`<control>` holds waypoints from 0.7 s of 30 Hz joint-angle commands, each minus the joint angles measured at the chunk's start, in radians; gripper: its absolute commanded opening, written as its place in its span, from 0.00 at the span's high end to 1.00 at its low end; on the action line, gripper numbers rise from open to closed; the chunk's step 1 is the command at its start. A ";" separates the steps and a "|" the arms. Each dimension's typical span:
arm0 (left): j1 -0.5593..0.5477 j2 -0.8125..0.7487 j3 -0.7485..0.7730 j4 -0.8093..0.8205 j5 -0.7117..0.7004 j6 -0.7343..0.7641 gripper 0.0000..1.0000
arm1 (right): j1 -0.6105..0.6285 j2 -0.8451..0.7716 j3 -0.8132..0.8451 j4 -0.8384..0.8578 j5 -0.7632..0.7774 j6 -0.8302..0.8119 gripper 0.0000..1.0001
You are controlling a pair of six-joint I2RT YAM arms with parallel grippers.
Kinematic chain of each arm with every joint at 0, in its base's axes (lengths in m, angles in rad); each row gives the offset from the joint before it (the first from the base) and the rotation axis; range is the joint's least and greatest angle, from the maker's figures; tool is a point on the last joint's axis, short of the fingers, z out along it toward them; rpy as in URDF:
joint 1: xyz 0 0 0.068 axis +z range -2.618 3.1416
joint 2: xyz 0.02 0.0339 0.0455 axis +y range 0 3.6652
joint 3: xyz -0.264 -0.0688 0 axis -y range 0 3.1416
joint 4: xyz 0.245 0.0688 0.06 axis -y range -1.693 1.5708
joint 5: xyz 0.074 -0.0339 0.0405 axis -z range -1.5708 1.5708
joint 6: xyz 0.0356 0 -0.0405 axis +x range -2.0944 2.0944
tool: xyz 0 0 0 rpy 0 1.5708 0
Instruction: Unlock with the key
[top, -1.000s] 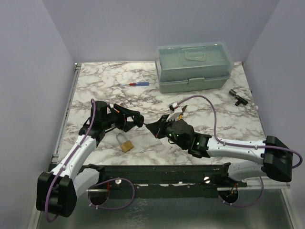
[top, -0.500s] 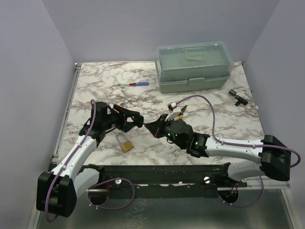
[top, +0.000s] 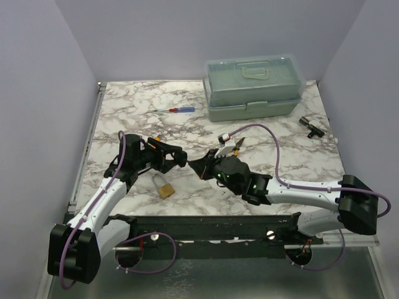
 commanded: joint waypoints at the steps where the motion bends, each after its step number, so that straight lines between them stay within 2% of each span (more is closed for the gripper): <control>1: -0.005 -0.027 0.007 0.076 0.037 -0.025 1.00 | 0.002 0.026 0.028 -0.007 0.046 0.018 1.00; 13: -0.005 -0.018 0.015 0.079 0.013 -0.026 1.00 | 0.001 -0.013 -0.004 -0.035 0.059 0.051 1.00; 21: -0.004 -0.026 0.015 0.084 0.021 -0.026 1.00 | 0.001 0.028 0.023 -0.010 0.061 0.046 1.00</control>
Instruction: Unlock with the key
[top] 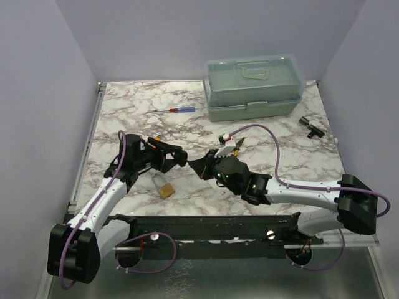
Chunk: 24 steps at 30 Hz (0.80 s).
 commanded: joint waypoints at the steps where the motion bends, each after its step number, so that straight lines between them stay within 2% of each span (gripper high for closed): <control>1: -0.005 -0.030 0.015 0.076 0.033 -0.026 1.00 | 0.002 0.030 0.028 0.003 0.051 0.006 1.00; 24: -0.005 -0.043 -0.008 0.081 0.010 -0.059 1.00 | 0.002 0.104 0.129 -0.013 0.142 -0.003 1.00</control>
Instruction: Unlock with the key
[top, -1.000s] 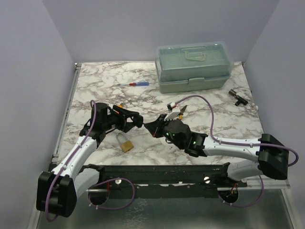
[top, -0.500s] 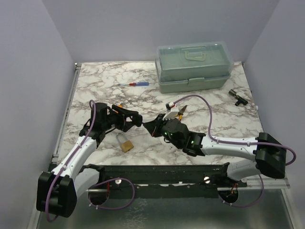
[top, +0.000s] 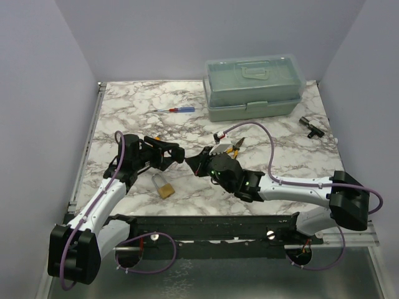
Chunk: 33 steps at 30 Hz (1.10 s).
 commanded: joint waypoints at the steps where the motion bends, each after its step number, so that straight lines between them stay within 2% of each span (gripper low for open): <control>1: -0.013 -0.035 -0.001 0.064 0.069 -0.037 1.00 | -0.003 0.033 0.055 0.001 0.092 0.008 1.00; 9: -0.013 -0.032 -0.016 0.082 0.074 -0.044 1.00 | -0.004 0.041 0.073 0.007 0.143 0.047 1.00; 13: -0.012 -0.026 -0.023 0.123 0.085 -0.065 1.00 | -0.004 0.070 0.072 0.119 0.079 -0.060 1.00; 18: -0.012 -0.015 -0.013 0.129 0.094 -0.083 1.00 | -0.004 0.140 0.110 0.120 0.086 -0.097 1.00; 26: -0.012 -0.004 -0.022 0.162 0.080 -0.034 1.00 | -0.046 0.095 0.120 -0.006 0.049 0.150 1.00; 28: -0.012 -0.003 -0.036 0.182 0.081 -0.041 1.00 | -0.047 0.098 0.111 0.015 0.045 0.119 1.00; 33: -0.012 0.015 -0.039 0.196 0.105 -0.044 1.00 | -0.047 0.133 0.036 0.315 -0.146 -0.228 1.00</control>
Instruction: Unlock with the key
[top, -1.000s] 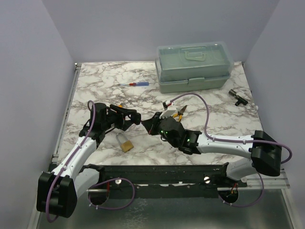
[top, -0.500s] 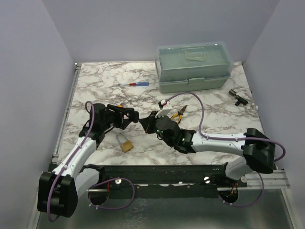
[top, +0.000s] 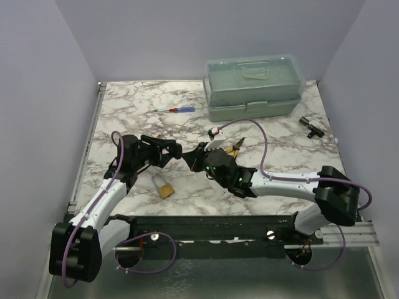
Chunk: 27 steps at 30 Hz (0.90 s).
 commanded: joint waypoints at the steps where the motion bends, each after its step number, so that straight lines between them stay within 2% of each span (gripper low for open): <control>1: -0.032 0.004 0.000 0.092 0.191 -0.008 1.00 | -0.016 0.041 -0.033 0.298 -0.178 -0.277 1.00; 3: -0.033 0.013 0.004 0.090 0.203 -0.009 1.00 | -0.016 0.051 -0.031 0.315 -0.227 -0.362 1.00; 5: -0.033 0.018 0.005 0.091 0.207 -0.010 1.00 | -0.016 0.052 -0.015 0.285 -0.209 -0.373 1.00; 10: -0.033 0.024 -0.001 0.092 0.190 -0.009 1.00 | -0.016 0.021 0.019 0.154 -0.028 -0.195 1.00; 19: -0.032 0.018 -0.002 0.096 0.186 -0.010 1.00 | -0.016 0.010 0.008 0.117 -0.018 -0.081 1.00; 27: -0.032 0.002 -0.003 0.096 0.191 -0.013 1.00 | -0.016 0.004 -0.014 0.162 -0.028 -0.079 1.00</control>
